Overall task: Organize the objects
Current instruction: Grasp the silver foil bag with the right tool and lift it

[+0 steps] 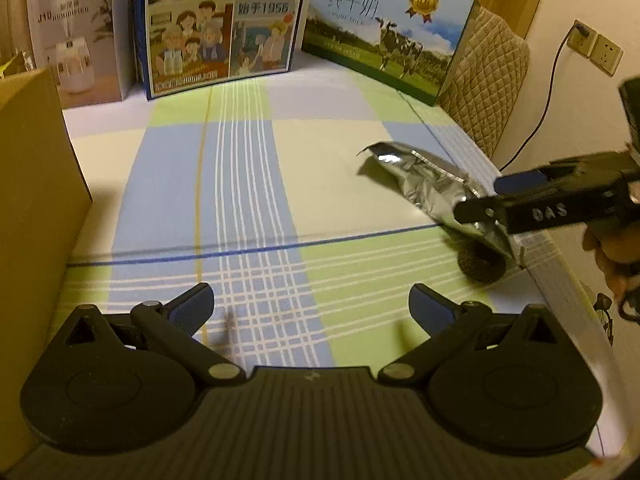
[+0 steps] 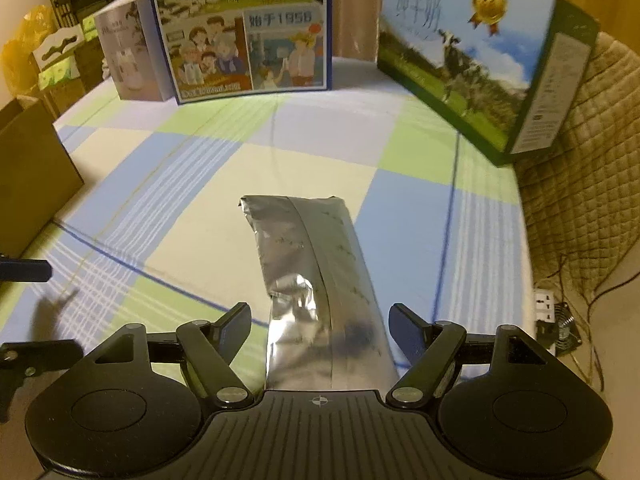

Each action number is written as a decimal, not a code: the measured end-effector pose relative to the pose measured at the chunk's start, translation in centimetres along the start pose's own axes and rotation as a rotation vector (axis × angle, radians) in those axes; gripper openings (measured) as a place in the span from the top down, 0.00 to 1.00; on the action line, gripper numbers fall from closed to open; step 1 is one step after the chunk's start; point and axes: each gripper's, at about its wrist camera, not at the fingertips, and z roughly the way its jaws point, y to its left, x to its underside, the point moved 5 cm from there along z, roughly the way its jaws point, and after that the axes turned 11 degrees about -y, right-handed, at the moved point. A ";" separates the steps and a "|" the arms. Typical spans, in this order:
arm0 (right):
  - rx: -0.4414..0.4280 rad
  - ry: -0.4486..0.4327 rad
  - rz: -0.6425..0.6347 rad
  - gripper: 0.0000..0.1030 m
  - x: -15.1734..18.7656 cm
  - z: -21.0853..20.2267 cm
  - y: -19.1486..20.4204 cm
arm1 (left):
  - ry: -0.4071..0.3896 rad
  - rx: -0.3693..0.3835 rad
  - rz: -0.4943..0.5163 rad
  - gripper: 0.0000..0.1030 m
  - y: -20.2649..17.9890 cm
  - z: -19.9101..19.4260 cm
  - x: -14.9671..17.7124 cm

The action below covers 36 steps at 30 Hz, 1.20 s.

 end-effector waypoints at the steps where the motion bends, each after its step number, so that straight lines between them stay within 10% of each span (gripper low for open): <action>1: 0.002 0.011 -0.003 0.29 0.0 0.5 0.1 | -0.001 0.002 -0.001 0.01 0.1 0.1 0.0; 11: 0.086 0.032 0.021 0.61 0.6 -0.5 -0.7 | 0.004 0.005 -0.019 0.01 1.2 0.6 0.1; 19: 0.237 0.051 0.060 0.62 4.0 -4.8 -2.7 | -0.005 0.032 -0.020 0.01 0.7 0.1 -0.2; 28: 0.005 0.004 0.335 0.62 5.8 -6.9 3.6 | -0.017 0.033 0.014 0.01 0.5 -1.3 -0.2; 36: 0.104 -0.062 0.294 0.64 5.4 -8.5 4.7 | -0.001 0.047 0.010 0.02 1.1 -2.0 0.5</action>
